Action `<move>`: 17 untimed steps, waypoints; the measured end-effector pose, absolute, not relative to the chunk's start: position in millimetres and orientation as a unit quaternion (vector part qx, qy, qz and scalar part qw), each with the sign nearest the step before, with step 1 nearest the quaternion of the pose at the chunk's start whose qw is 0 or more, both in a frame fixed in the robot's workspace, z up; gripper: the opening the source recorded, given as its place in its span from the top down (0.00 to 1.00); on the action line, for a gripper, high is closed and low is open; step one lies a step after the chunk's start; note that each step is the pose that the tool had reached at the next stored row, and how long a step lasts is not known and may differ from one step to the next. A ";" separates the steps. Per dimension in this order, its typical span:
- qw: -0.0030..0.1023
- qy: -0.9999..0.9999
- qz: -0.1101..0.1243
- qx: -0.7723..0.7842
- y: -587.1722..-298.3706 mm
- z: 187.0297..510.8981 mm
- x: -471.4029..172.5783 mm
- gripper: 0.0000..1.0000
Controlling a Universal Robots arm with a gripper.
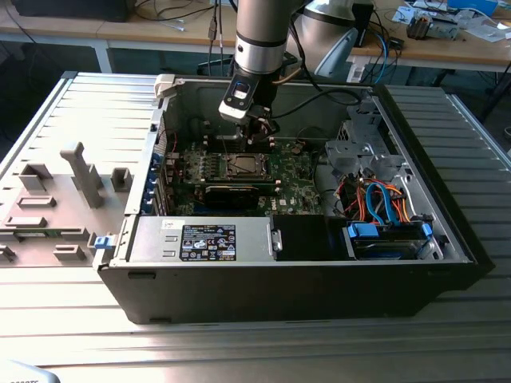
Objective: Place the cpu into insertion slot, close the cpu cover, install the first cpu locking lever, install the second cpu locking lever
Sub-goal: 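Install the first cpu locking lever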
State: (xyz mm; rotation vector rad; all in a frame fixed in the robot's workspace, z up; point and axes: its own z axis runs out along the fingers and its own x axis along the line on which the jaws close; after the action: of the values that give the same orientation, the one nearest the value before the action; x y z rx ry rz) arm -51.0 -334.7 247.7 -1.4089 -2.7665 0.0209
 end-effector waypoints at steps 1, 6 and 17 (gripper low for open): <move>0.018 -0.891 0.007 -0.453 -334.7 247.7 -51.0 0.89; 0.018 -0.892 0.007 -0.451 -334.7 247.7 -51.0 0.89; 0.018 -0.895 0.007 -0.445 -334.7 247.7 -51.0 0.89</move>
State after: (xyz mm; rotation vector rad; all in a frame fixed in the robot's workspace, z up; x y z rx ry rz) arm -51.0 -334.7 247.7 -1.3831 -2.7797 0.0214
